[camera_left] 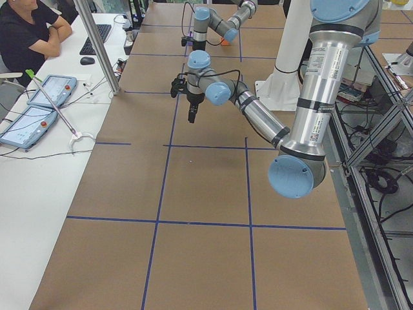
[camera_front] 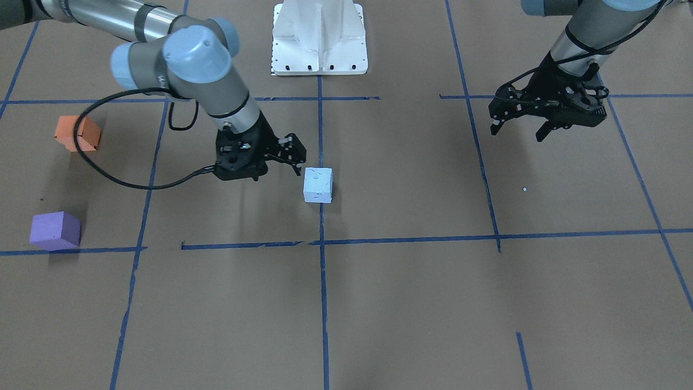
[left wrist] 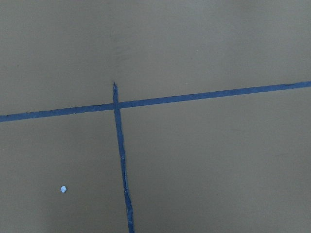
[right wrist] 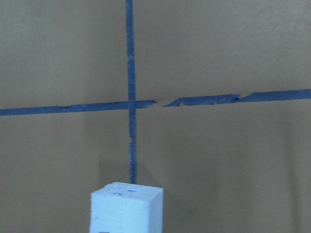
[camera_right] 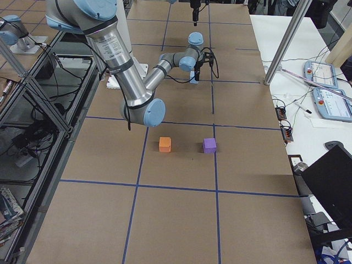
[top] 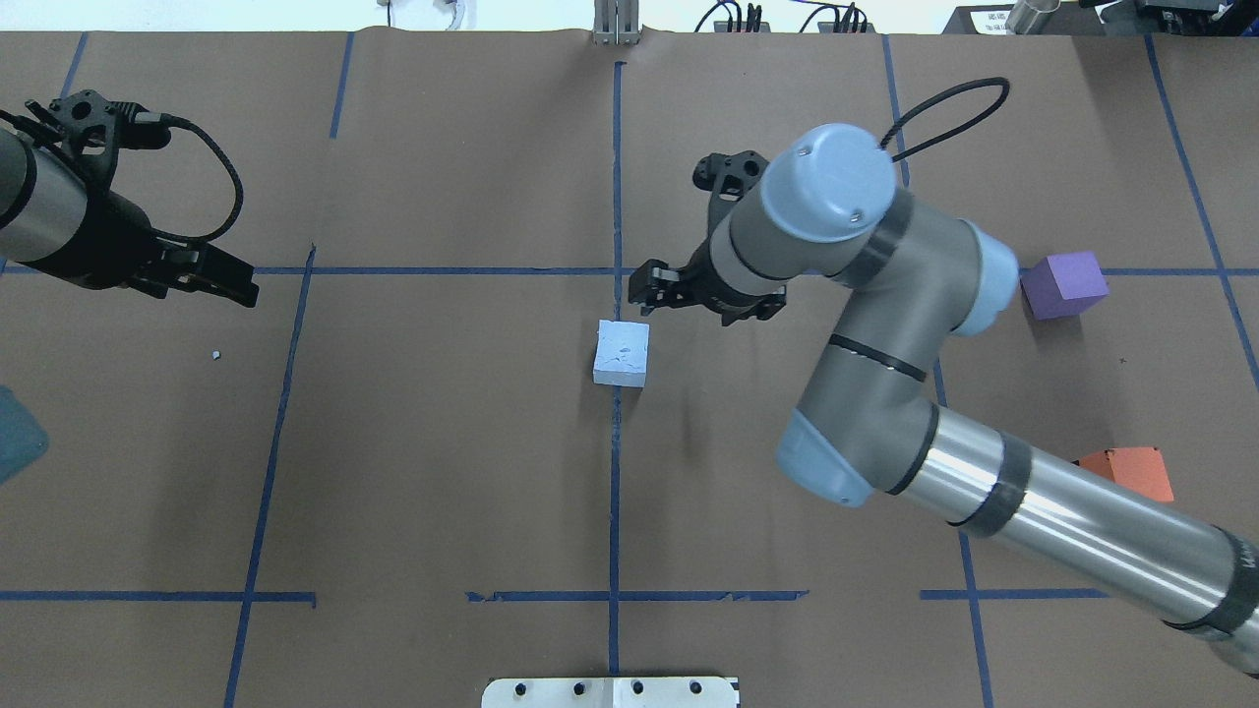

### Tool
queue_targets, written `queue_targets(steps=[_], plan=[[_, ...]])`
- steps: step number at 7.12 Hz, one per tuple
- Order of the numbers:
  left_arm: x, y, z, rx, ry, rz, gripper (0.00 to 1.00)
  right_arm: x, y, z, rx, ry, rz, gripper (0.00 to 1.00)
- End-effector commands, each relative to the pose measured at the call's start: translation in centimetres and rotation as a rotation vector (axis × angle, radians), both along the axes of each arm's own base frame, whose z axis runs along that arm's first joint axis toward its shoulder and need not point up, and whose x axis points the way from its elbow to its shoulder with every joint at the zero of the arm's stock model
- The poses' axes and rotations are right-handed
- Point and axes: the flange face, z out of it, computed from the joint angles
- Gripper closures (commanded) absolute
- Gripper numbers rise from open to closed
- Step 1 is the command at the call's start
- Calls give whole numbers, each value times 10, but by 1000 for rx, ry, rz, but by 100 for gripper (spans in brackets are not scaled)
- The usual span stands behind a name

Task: Place blue block between orange and purple blocks
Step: 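Lower the right gripper onto the light blue cube and grasp it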

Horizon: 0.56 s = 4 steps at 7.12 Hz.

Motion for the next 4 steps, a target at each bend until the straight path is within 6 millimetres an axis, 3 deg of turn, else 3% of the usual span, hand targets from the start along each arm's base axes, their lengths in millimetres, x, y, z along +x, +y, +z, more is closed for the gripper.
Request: queue_targets(steps=[1, 3, 4], plan=[[-2, 1, 3, -3, -4, -1, 0, -57, 4, -26, -9, 43, -5, 0], [-2, 1, 3, -4, -3, -2, 0, -83, 11, -17, 16, 96, 12, 0], [-2, 1, 3, -5, -3, -1, 0, -85, 11, -12, -1, 137, 5, 1]])
